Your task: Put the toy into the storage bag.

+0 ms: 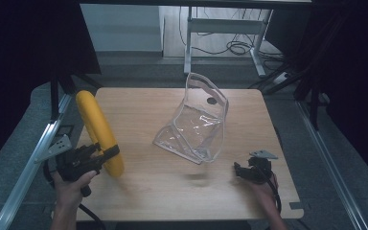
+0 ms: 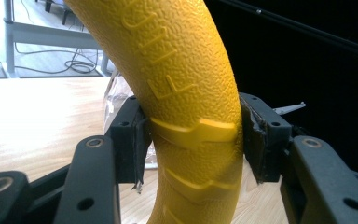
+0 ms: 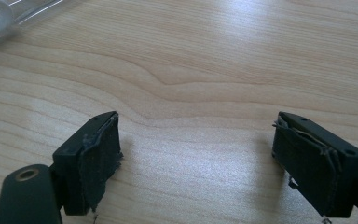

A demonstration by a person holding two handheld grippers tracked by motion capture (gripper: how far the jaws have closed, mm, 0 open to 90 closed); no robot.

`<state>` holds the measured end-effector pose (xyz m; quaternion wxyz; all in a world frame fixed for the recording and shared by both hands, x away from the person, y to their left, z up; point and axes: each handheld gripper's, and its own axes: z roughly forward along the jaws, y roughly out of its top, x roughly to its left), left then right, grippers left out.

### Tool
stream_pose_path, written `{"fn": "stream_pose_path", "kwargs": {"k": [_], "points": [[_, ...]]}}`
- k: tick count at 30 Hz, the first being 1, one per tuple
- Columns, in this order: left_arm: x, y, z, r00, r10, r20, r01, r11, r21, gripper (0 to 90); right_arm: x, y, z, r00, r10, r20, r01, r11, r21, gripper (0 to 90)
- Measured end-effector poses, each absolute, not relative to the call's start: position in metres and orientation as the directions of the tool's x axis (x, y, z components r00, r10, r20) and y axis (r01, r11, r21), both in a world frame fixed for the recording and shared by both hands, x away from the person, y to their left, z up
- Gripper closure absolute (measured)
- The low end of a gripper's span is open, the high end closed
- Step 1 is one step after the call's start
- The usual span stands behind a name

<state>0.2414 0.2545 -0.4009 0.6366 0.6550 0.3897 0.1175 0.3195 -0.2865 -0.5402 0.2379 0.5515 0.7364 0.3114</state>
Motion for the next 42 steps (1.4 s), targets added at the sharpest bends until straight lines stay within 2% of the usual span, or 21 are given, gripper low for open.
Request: {"fn": "stream_pose_path", "kwargs": {"k": [42], "points": [[0.276,0.199,-0.356,0.752,0.591,-0.293,0.292,0.100,0.951,47.5,0.319,-0.286,-0.540,-0.278,0.961,-0.005,0.666,0.196,0.719,15.6]]}}
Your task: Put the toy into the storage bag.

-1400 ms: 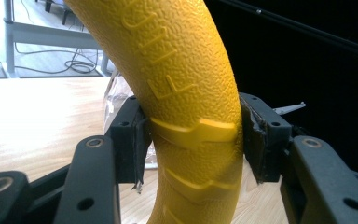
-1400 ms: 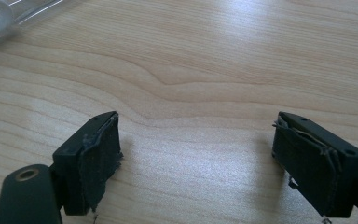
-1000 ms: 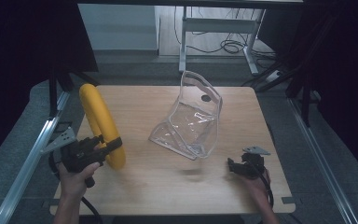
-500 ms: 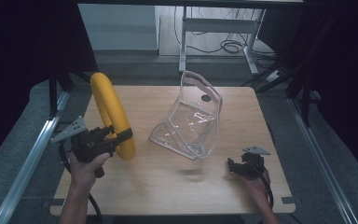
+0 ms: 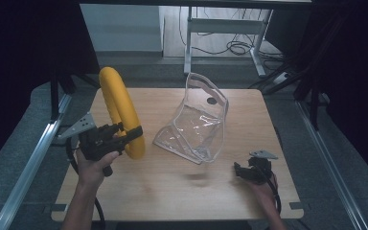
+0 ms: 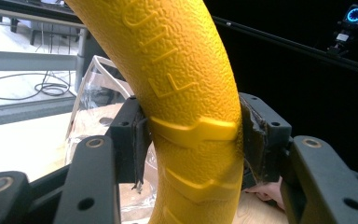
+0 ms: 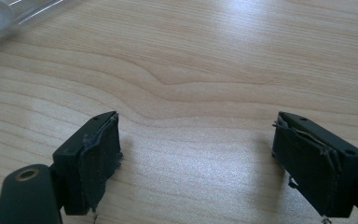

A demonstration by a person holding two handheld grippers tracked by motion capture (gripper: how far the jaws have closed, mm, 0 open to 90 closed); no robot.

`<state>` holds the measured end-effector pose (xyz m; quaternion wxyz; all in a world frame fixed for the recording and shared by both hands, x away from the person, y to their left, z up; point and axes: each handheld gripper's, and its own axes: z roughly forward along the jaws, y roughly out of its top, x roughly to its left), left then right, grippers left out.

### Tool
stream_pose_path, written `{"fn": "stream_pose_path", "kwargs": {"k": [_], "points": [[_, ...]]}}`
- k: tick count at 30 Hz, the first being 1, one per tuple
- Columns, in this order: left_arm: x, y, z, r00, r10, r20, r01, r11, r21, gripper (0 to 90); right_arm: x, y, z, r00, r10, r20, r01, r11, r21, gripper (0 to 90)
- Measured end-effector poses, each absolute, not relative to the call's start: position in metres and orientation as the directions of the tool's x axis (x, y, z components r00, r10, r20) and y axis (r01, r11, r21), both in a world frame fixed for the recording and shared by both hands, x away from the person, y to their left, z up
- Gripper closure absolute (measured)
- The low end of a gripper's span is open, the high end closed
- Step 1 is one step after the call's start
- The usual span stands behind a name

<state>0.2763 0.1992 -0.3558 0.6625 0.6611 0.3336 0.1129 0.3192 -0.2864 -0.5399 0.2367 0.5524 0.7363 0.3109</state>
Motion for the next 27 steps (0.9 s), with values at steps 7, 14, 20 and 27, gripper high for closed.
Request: {"fn": "stream_pose_path", "kwargs": {"k": [7,14,20,27], "points": [[0.279,0.197,-0.346,0.752,0.595,-0.286,0.264,0.126,0.956,47.5,0.319,-0.286,-0.540,-0.277,0.961,-0.006,0.666,0.196,0.719,15.6],[0.284,0.189,-0.340,0.763,0.577,-0.291,0.261,0.137,0.956,47.6,0.319,-0.287,-0.540,-0.278,0.960,-0.008,0.665,0.199,0.720,15.6],[0.287,0.182,-0.335,0.769,0.575,-0.280,0.252,0.130,0.959,47.5,0.319,-0.287,-0.540,-0.279,0.960,-0.008,0.665,0.199,0.720,15.6],[0.291,0.177,-0.331,0.774,0.570,-0.276,0.250,0.125,0.960,47.5,0.319,-0.287,-0.540,-0.279,0.960,-0.008,0.663,0.199,0.721,15.6]]}}
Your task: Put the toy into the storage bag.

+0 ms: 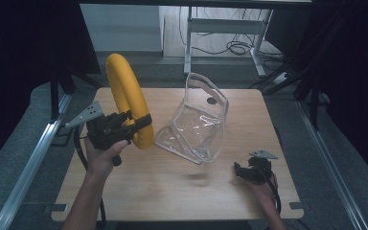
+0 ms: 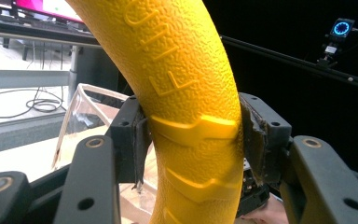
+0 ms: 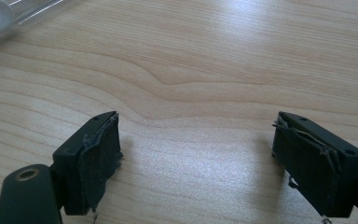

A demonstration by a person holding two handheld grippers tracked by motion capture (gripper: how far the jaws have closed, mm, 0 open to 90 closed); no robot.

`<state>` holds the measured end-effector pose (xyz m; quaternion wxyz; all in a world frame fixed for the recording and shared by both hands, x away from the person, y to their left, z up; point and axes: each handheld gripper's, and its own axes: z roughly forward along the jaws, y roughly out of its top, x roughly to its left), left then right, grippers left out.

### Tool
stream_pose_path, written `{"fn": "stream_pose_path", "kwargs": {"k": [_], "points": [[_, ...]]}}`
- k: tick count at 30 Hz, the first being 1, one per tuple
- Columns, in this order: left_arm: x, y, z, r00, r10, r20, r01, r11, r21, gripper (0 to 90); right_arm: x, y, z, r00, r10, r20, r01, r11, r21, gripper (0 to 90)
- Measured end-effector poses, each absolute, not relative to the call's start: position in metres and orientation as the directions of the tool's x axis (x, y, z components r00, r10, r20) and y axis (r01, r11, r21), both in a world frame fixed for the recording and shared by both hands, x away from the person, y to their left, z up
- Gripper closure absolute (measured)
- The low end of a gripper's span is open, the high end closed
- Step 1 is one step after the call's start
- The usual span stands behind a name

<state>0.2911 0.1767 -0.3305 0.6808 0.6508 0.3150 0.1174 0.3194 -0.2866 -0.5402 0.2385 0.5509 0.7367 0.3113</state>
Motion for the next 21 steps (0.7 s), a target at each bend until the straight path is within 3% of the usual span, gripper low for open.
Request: {"fn": "stream_pose_path", "kwargs": {"k": [21], "points": [[0.302,0.159,-0.312,0.790,0.554,-0.264,0.237,0.121,0.964,47.5,0.319,-0.287,-0.540,-0.280,0.960,-0.008,0.663,0.199,0.721,15.6]]}}
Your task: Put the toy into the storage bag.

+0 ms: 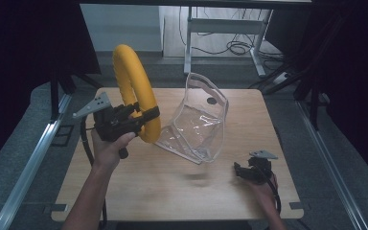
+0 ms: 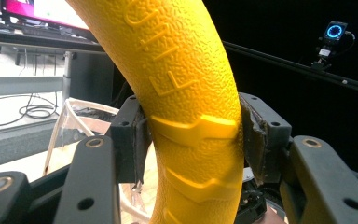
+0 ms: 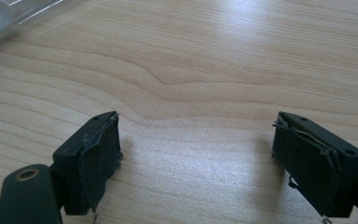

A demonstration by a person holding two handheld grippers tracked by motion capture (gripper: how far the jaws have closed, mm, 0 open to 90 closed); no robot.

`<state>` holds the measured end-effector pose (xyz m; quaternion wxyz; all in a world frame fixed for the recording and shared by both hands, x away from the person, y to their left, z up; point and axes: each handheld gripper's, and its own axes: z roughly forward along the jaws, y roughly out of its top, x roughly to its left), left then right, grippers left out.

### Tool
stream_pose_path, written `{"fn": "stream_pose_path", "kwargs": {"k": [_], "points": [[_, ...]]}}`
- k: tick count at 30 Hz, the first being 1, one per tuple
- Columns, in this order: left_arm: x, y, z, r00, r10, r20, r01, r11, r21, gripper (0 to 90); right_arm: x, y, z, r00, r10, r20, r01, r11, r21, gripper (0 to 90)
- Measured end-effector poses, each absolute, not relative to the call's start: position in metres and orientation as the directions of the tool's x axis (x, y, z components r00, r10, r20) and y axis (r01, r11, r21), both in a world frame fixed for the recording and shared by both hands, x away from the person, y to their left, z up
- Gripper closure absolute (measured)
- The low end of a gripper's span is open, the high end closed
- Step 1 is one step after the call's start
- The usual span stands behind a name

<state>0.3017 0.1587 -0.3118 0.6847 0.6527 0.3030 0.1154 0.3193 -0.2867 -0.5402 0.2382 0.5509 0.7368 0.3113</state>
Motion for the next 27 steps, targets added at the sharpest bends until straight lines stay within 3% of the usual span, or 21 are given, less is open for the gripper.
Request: {"fn": "stream_pose_path", "kwargs": {"k": [27], "points": [[0.306,0.124,-0.280,0.831,0.513,-0.214,0.201,0.082,0.976,47.5,0.319,-0.287,-0.540,-0.280,0.960,-0.009,0.662,0.200,0.723,15.6]]}}
